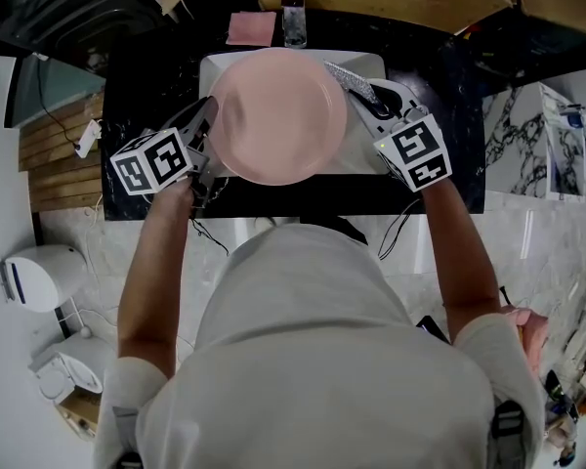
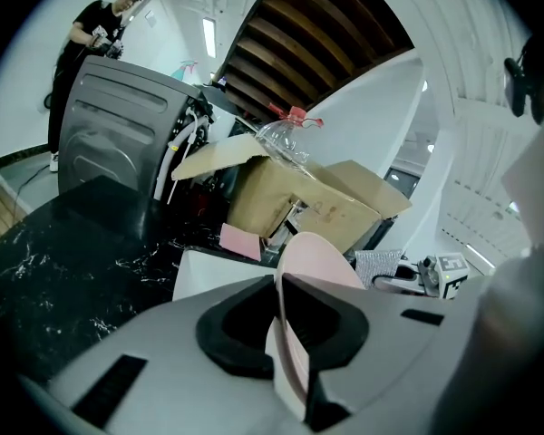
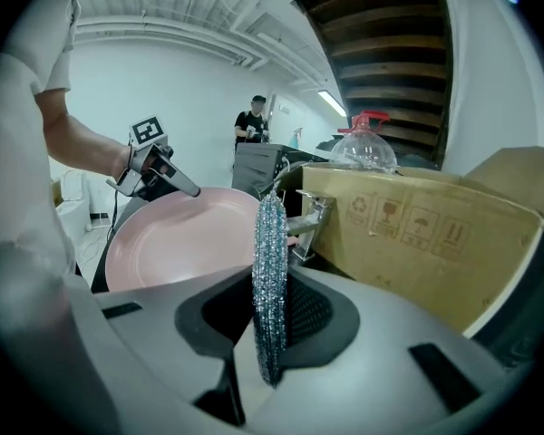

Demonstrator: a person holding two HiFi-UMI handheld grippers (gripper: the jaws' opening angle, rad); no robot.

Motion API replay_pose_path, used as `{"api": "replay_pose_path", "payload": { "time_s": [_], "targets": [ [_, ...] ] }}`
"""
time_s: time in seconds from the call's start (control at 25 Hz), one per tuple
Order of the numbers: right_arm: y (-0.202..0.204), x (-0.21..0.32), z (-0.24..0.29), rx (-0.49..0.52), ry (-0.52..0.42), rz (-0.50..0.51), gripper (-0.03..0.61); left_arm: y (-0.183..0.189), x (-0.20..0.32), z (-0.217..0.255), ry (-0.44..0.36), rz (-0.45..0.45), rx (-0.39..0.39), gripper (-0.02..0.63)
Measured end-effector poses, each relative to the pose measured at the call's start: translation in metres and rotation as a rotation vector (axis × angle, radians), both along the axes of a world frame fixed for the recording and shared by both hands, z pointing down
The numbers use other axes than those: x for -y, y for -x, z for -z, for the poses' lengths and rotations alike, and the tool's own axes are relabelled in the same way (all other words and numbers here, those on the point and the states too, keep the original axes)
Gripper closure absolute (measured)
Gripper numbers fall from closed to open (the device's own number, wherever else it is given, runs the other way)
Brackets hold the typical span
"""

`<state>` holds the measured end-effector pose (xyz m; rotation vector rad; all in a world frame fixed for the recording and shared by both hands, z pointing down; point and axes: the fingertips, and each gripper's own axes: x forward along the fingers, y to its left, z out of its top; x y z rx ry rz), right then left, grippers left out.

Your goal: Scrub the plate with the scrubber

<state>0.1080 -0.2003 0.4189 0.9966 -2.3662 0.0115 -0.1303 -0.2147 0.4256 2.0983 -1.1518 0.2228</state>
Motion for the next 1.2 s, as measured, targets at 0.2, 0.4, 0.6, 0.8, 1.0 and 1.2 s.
{"api": "replay_pose_path", "payload": {
  "time_s": [0.2, 0.4, 0.6, 0.8, 1.0, 1.2],
  "targets": [
    [-0.002, -0.007, -0.008, 0.051, 0.031, -0.049, 0.502, 0.007, 0.001, -0.001, 0.003, 0.03, -0.015, 0.589],
    [0.0, -0.018, -0.017, 0.104, 0.066, -0.091, 0.502, 0.016, 0.0, -0.003, 0.012, 0.06, -0.026, 0.588],
    [0.004, -0.037, -0.028, 0.122, 0.098, -0.1, 0.502, 0.023, -0.001, -0.004, 0.014, 0.075, -0.029, 0.586],
    [0.012, -0.057, -0.036, 0.121, 0.118, -0.09, 0.502, 0.029, -0.002, -0.004, 0.016, 0.085, -0.032, 0.584],
    [0.022, -0.078, -0.042, 0.122, 0.131, -0.073, 0.502, 0.034, -0.003, -0.003, 0.018, 0.099, -0.042, 0.583],
    [0.034, -0.094, -0.041, 0.14, 0.117, -0.066, 0.502, 0.039, -0.005, -0.004, 0.025, 0.113, -0.06, 0.583]
  ]
}}
